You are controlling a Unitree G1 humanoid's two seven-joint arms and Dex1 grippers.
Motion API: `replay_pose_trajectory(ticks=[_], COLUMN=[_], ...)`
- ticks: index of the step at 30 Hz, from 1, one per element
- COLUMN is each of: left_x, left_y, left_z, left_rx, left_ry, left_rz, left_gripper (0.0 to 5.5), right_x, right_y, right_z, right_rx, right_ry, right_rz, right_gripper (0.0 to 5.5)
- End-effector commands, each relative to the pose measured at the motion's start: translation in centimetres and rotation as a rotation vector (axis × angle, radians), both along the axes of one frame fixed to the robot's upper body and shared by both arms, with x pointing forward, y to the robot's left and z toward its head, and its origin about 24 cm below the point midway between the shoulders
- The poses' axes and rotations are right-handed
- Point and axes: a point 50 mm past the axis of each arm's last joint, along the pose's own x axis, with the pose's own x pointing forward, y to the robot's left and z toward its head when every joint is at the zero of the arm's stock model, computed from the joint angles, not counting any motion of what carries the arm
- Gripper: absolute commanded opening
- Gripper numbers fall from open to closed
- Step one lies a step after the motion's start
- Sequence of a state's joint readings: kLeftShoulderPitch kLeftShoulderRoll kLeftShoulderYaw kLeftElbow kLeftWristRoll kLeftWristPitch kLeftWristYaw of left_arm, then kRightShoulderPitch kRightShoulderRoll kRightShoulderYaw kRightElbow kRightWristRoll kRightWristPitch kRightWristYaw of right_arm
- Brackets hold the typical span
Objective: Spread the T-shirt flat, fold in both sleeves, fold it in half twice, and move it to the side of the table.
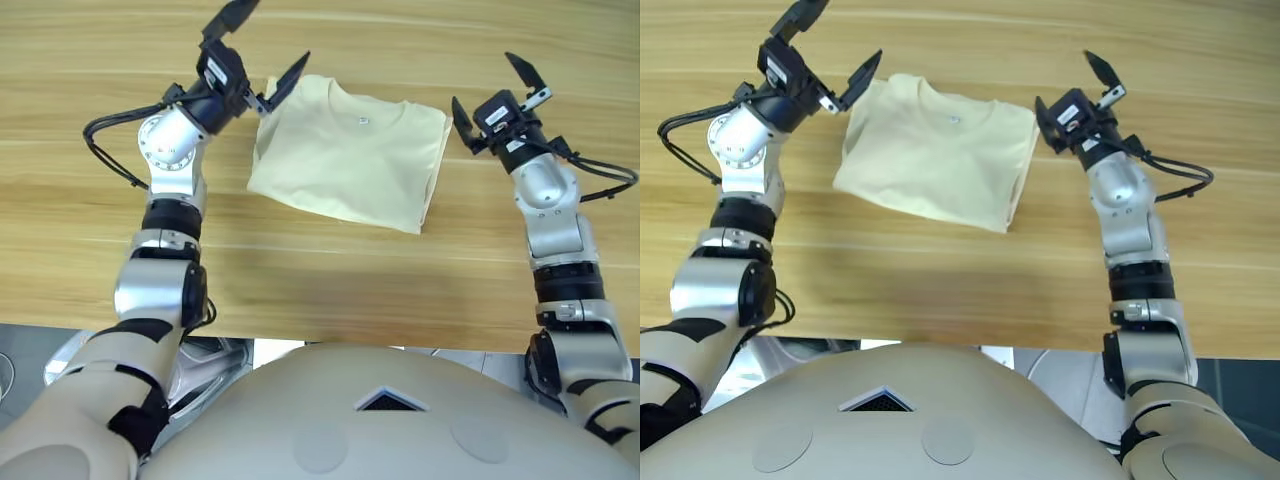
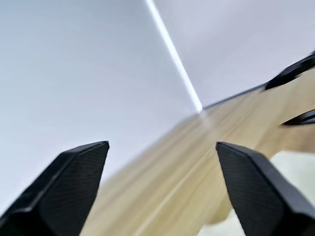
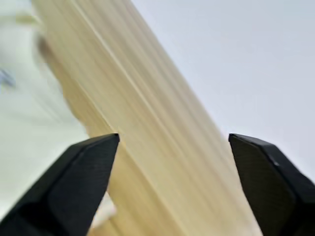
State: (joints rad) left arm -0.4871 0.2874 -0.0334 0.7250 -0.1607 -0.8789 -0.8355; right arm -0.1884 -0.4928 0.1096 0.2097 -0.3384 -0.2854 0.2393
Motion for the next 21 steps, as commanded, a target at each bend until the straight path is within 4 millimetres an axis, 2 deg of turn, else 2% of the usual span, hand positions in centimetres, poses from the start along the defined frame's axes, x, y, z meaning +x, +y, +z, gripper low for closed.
replay_pose_trajectory(ticks=[1,4,9,13,16,19,21], left_x=[-1.5,-2.0,-2.5,-3.1,-3.1,-3.0,-3.0], left_y=[-0.5,-0.9,-1.7,-2.1,-2.3,-2.3,-2.4], left_z=[1.0,1.1,0.9,0.6,0.5,0.3,0.3], left_rx=[0.008,0.005,0.010,0.026,0.026,0.026,0.027], left_ry=[-0.077,-0.082,-0.084,-0.083,-0.079,-0.073,-0.071], left_rz=[-0.069,-0.083,-0.106,-0.129,-0.129,-0.124,-0.122], left_gripper=[3.35,2.90,2.12,1.41,0.87,0.41,0.12], right_x=[-0.6,-0.6,-0.5,0.3,0.1,-0.8,-2.1], right_y=[2.1,2.2,0.8,-1.0,-1.8,-2.3,-2.1], right_z=[-0.5,-1.3,-2.2,-2.8,-3.6,-4.3,-4.5], right_rx=[-0.168,-0.320,-0.504,-0.628,-0.678,-0.708,-0.706], right_ry=[0.016,0.077,0.150,0.182,0.214,0.261,0.299], right_rz=[0.161,0.238,0.263,0.199,0.187,0.219,0.296], right_gripper=[3.37,2.87,2.05,1.27,0.66,0.14,0.00])
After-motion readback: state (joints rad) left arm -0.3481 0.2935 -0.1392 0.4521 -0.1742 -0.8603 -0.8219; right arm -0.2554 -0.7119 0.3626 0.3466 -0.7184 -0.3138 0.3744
